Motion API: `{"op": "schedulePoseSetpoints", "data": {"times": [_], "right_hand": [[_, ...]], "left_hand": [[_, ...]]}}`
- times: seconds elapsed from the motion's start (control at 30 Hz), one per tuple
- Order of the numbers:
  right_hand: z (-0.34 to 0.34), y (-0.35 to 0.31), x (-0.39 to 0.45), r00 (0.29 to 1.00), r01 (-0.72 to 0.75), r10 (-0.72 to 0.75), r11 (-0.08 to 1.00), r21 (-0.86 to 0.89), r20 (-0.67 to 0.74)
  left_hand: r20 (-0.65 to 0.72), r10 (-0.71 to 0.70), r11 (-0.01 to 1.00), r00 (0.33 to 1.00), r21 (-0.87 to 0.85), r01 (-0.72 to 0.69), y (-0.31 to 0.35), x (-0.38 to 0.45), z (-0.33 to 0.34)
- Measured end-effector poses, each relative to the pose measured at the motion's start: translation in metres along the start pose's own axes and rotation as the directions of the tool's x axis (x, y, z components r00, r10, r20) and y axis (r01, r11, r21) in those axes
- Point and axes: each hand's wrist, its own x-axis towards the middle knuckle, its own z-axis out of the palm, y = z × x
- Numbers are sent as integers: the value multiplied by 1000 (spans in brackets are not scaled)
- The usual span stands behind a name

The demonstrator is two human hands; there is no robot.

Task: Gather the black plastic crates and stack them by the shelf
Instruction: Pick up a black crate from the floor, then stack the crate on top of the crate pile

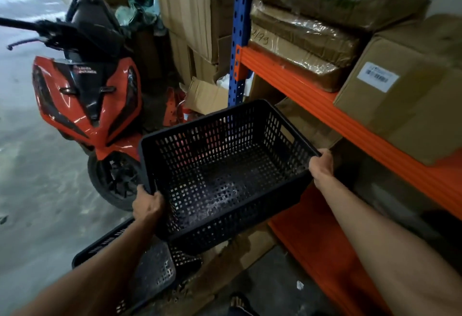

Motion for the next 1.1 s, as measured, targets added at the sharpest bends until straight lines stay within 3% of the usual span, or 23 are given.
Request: {"op": "schedulePoseSetpoints", "data": {"times": [0.2, 0.4, 0.5, 0.7, 0.97, 1.1], "right_hand": [[-49, 42, -116, 985, 16, -15, 1000, 6, -172], [-112, 95, -232, 938, -45, 53, 998, 31, -341], [-163, 128, -277, 906, -117, 133, 991, 63, -402], [-248, 174, -350, 845, -113, 201, 973, 201, -495], [-386, 232, -428, 747, -86, 234, 962, 258, -623], [-450, 277, -459, 737, -72, 266, 945, 319, -622]], "left_hand": [[39, 177, 983, 983, 51, -179, -14, -5, -62], [190, 338, 927, 922, 102, -361, -7, -38, -106], [292, 448, 859, 845, 120, -497, 9, -75, -110], [421, 562, 758, 712, 83, -647, 44, -149, -100], [549, 647, 693, 529, -134, -709, 82, -273, -74], [587, 671, 663, 452, -204, -720, 75, -349, -58]]}}
